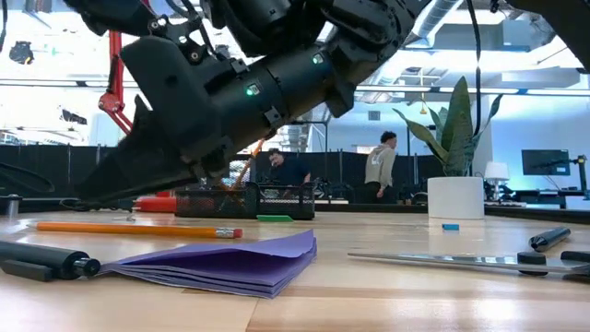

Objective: Pick and place office supplies into organizer
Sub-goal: Put the yellow pencil into the black desk organizer

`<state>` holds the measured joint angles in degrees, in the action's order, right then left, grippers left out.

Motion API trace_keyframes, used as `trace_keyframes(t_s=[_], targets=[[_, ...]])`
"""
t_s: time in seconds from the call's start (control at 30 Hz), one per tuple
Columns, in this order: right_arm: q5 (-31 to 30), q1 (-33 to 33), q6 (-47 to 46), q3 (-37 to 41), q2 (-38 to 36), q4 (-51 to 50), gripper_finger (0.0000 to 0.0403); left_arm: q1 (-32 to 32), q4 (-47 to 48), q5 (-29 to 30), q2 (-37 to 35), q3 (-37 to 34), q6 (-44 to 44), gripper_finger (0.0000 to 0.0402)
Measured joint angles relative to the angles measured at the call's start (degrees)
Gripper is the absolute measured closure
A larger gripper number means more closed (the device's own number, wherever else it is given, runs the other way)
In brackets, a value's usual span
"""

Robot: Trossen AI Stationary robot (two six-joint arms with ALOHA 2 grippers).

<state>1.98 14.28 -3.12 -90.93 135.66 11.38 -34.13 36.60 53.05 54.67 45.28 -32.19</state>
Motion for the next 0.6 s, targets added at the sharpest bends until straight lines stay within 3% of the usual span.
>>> trace_keyframes(t_s=[0.1,0.3,0.5,0.6], targets=[[-0.34,0.2,-2.83,0.17,-1.58,-7.91,0.0251,-0.09,-0.76,-3.33,4.23,-0.45,-5.41,0.0255],[-0.05,1.2,-5.33,-0.46,-7.11,-13.97,0.0212,-1.32,-2.25,-1.74,11.69,-2.4,-13.16,0.0242],[-8.28,3.28,-1.26,-0.44,-12.68,-18.55,0.0219,-1.88,-2.75,0.15,16.59,-3.5,-19.16,0.0242],[-11.54,3.85,-1.35,-0.51,-13.54,-24.77,0.0231,-1.88,-6.76,-0.3,19.8,-3.5,-17.88,0.0242]])
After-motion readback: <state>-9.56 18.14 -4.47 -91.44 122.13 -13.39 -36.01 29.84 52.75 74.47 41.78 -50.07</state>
